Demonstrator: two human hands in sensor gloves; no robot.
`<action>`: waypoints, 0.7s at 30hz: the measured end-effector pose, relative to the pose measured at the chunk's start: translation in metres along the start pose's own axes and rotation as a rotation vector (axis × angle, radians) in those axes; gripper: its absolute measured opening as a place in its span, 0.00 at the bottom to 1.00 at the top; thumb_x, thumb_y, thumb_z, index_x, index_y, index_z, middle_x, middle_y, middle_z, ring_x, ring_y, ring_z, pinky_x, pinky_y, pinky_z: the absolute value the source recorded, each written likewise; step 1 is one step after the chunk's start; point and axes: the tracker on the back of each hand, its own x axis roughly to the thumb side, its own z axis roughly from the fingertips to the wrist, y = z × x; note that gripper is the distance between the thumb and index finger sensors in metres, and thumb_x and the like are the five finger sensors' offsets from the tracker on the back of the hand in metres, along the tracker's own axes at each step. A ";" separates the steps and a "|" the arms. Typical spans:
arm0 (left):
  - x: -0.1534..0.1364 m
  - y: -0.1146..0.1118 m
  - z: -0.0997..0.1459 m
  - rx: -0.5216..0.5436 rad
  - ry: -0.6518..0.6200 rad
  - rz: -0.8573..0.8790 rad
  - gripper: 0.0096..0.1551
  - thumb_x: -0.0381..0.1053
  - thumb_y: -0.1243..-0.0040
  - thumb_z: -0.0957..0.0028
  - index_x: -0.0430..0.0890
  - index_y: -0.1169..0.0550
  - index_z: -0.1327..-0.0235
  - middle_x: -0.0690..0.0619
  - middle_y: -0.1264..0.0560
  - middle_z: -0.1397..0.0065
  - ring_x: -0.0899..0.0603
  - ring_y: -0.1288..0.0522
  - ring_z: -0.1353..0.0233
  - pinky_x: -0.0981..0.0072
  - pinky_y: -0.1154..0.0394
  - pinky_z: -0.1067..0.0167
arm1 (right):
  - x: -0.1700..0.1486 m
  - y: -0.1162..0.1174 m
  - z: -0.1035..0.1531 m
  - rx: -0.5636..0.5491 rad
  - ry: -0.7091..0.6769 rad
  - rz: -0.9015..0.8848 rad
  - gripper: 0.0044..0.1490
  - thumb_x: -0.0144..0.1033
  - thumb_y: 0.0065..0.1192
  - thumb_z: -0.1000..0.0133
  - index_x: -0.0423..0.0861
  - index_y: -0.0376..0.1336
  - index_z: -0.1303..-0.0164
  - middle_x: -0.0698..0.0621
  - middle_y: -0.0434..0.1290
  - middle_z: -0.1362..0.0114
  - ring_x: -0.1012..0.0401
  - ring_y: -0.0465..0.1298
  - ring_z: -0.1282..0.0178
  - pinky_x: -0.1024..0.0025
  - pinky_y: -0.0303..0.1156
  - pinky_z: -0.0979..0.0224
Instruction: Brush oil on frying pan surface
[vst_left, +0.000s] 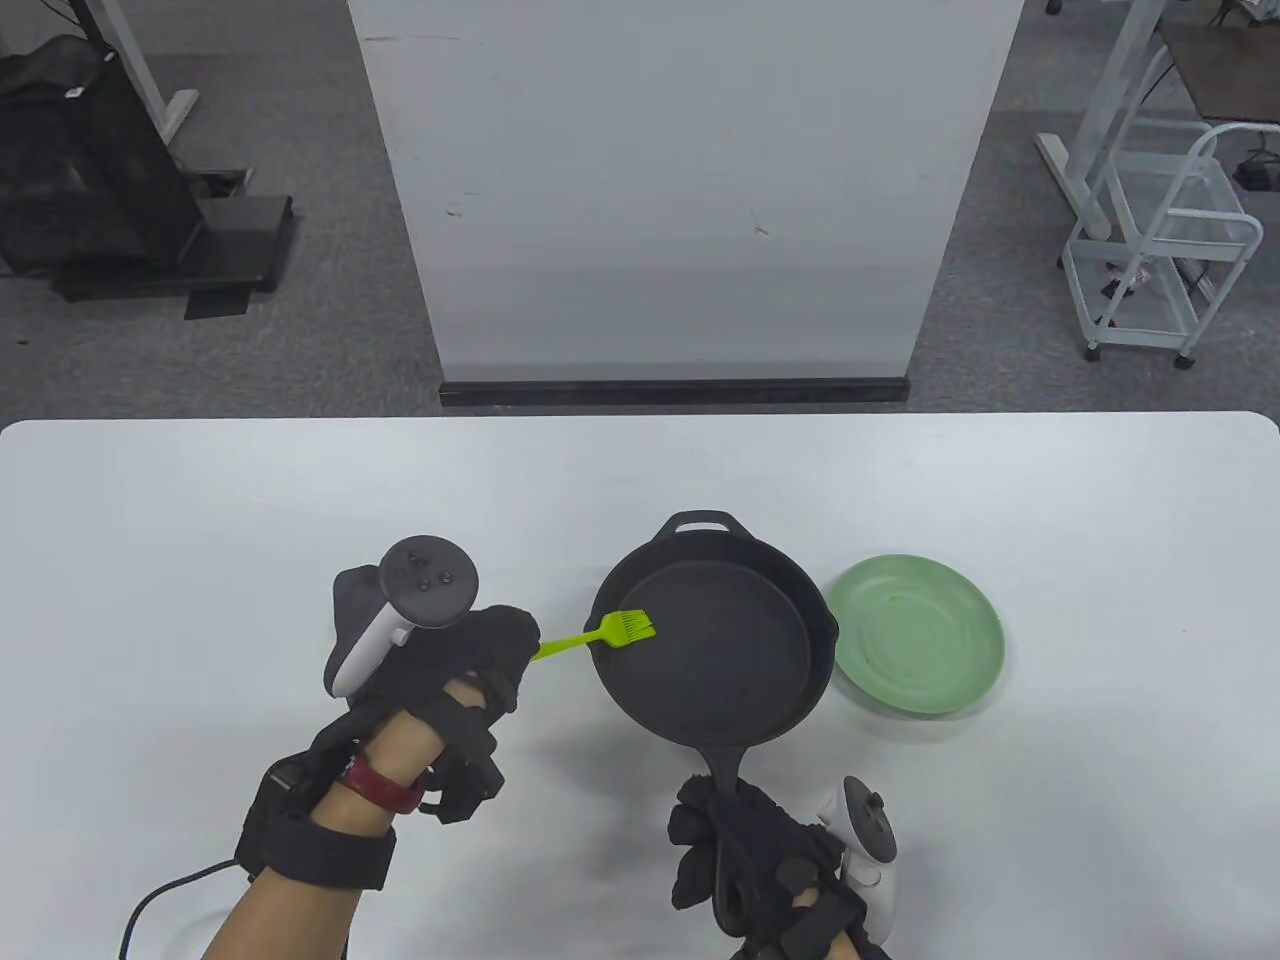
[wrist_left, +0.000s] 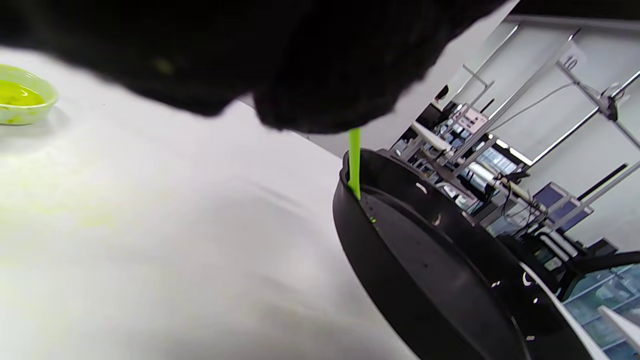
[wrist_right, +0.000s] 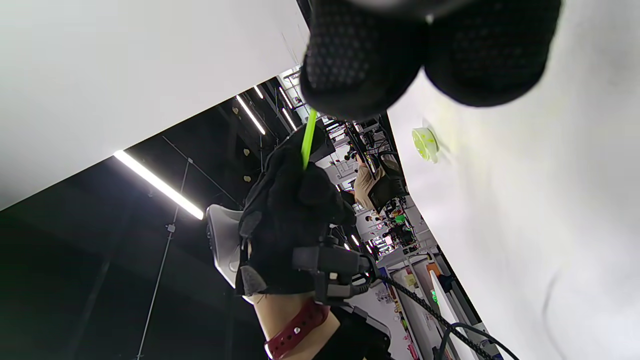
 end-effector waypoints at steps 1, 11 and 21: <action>0.000 -0.002 0.000 -0.020 0.002 -0.013 0.28 0.53 0.42 0.48 0.39 0.23 0.40 0.53 0.14 0.72 0.44 0.18 0.77 0.53 0.19 0.74 | 0.000 0.000 0.000 -0.001 0.000 0.001 0.36 0.43 0.49 0.45 0.31 0.50 0.36 0.35 0.63 0.39 0.62 0.80 0.60 0.61 0.81 0.53; -0.029 0.007 0.006 0.006 0.025 0.150 0.26 0.54 0.44 0.49 0.38 0.22 0.48 0.54 0.15 0.67 0.44 0.18 0.74 0.53 0.19 0.71 | 0.000 0.000 -0.001 0.008 0.006 0.009 0.36 0.43 0.48 0.45 0.31 0.50 0.36 0.35 0.63 0.39 0.62 0.80 0.60 0.61 0.81 0.52; -0.126 0.034 0.022 0.027 0.127 0.527 0.26 0.53 0.49 0.49 0.37 0.26 0.47 0.52 0.14 0.62 0.43 0.18 0.73 0.52 0.20 0.71 | 0.000 0.001 0.000 0.010 0.003 0.010 0.36 0.43 0.48 0.45 0.31 0.50 0.36 0.35 0.63 0.39 0.62 0.80 0.60 0.61 0.81 0.52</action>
